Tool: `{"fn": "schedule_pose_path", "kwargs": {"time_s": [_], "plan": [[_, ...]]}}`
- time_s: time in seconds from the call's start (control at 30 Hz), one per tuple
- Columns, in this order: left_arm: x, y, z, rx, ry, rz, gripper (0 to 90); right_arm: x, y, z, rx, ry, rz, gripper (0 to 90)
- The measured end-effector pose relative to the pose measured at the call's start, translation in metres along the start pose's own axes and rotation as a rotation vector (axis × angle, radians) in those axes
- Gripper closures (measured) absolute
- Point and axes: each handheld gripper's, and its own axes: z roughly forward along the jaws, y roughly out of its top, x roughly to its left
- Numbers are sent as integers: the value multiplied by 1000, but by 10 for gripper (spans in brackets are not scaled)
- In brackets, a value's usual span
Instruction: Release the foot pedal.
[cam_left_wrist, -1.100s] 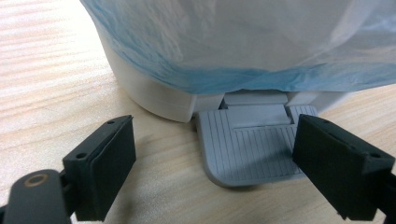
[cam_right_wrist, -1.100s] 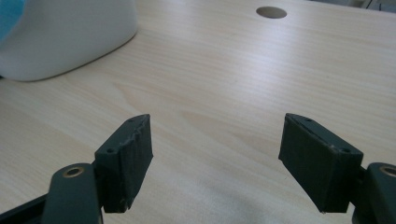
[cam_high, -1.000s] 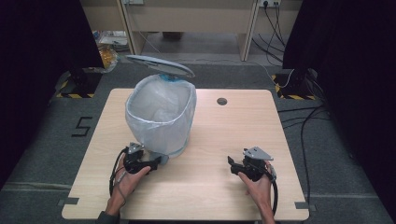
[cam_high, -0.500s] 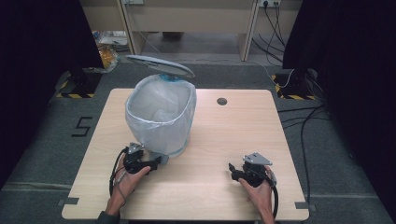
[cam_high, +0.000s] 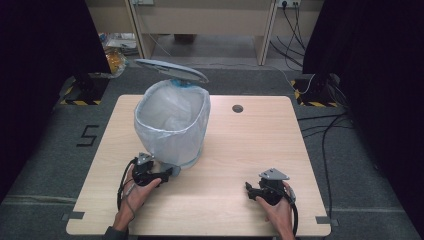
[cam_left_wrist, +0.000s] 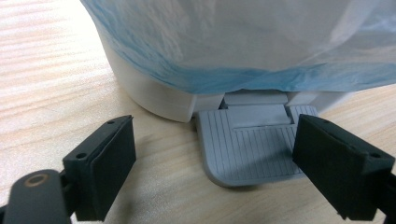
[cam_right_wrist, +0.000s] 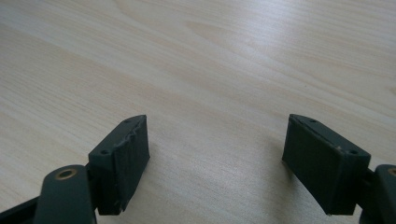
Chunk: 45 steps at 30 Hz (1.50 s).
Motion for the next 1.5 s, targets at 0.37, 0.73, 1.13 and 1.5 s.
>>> {"fn": "schedule_pose_path", "kwargs": {"time_s": [0.37,0.73,1.13,1.5], "plan": [[0,0,0,1,0,1,124,0,0,1,19,24,-3,162],[0,0,0,1,-2,4,124,1,1,2,21,23,-4,148],[0,3,-4,-4,-28,-24,138,0,1,3,18,20,-8,145],[4,7,-11,-14,-83,-78,149,1,2,3,22,24,-6,140]]}}
